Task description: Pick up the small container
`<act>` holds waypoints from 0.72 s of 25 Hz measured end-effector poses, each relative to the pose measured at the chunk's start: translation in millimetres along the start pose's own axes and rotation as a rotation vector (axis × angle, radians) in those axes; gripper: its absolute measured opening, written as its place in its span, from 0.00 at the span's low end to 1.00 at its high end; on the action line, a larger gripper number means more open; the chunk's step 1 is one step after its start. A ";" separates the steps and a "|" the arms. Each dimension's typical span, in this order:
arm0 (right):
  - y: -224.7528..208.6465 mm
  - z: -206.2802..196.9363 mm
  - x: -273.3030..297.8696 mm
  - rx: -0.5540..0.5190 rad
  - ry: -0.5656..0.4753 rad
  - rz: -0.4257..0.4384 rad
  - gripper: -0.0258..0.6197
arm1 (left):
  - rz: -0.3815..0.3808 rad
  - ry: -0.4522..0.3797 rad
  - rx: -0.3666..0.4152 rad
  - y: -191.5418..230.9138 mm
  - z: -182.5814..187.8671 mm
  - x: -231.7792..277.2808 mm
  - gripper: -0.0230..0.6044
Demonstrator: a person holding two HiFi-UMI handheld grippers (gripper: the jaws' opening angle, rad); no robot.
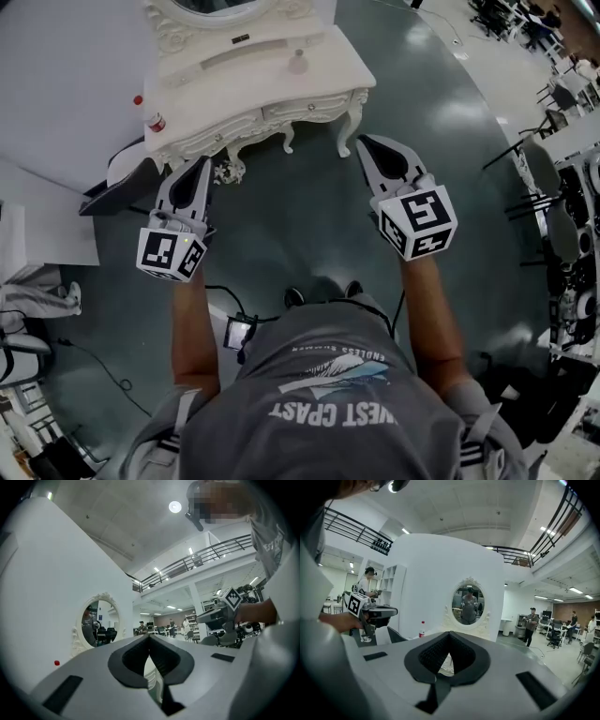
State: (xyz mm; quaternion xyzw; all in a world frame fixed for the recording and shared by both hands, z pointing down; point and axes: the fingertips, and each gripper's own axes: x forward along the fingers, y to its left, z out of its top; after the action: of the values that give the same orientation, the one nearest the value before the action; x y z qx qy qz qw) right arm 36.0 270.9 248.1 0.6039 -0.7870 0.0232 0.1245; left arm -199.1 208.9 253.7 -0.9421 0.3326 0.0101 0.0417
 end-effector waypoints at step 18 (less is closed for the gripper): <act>-35.3 -6.3 104.2 0.050 -0.022 0.173 0.08 | 0.112 0.056 0.007 40.1 -21.7 41.3 0.06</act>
State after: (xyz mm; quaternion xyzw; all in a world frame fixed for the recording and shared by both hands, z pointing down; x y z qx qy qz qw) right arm 45.9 164.1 273.5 0.5368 -0.8367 0.0469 0.0981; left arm -192.3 150.1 270.5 -0.9218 0.3858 -0.0148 0.0350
